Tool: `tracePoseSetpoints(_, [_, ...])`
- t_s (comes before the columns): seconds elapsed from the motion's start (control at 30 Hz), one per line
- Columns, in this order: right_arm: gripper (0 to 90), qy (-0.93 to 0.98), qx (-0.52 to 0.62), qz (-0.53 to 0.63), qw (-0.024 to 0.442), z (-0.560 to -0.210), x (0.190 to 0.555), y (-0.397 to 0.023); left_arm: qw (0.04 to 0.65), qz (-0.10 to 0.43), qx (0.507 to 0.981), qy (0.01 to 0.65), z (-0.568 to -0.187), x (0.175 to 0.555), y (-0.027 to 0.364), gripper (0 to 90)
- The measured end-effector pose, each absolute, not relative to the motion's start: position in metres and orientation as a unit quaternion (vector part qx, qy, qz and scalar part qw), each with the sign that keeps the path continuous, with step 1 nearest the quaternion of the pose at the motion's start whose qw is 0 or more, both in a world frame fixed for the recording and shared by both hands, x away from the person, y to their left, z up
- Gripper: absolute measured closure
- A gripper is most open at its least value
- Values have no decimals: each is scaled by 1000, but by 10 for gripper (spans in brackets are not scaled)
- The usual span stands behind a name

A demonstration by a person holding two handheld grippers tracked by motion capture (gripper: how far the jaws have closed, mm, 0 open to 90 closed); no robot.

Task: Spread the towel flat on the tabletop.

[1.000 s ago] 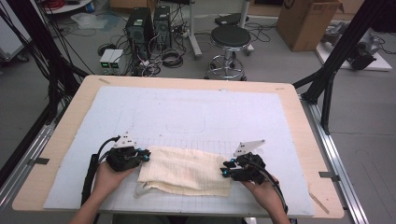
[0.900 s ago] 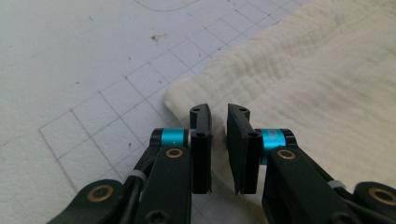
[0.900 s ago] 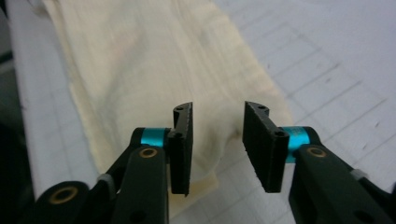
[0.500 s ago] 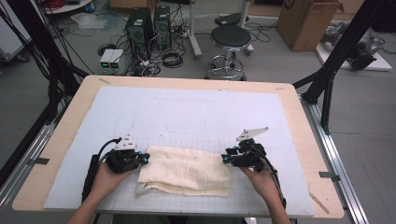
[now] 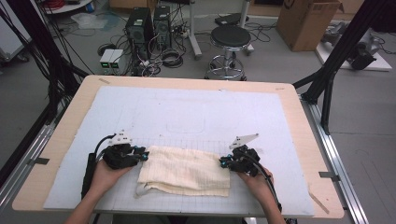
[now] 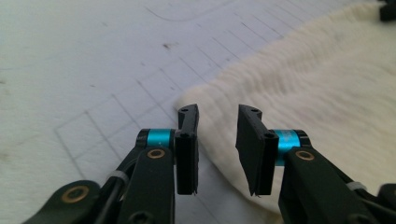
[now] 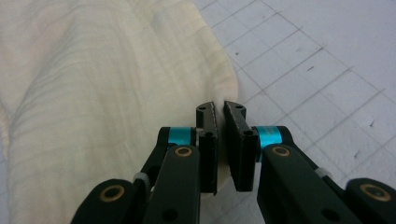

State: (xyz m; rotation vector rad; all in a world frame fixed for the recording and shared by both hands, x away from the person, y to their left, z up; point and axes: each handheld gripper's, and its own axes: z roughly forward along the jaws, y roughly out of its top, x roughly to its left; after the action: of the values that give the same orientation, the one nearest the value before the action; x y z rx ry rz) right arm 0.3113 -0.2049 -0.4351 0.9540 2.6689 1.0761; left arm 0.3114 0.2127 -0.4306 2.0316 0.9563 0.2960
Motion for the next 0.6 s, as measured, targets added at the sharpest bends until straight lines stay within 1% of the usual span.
tracePoseSetpoints(0.07, [848,881,312,349,73,-434,311,-205,413,121,813,392,-430,318,210,649])
tracePoseSetpoints(0.17, [849,871,320,361,89,-429,313,-209,409,122,813,395,-431,327,204,640])
tracePoseSetpoints(0.23, [849,865,324,372,94,-425,316,-211,403,113,816,399,-435,332,199,634])
tracePoseSetpoints(0.3, [849,864,320,376,101,-422,320,-210,389,108,826,393,-437,336,195,638])
tracePoseSetpoints(0.4, [849,860,322,379,110,-419,326,-208,376,128,833,386,-438,336,191,715])
tracePoseSetpoints(0.5, [849,858,325,379,118,-418,332,-207,379,121,833,383,-437,337,193,832])
tracePoseSetpoints(0.6, [850,854,330,385,115,-416,337,-208,380,135,831,383,-436,337,193,866])
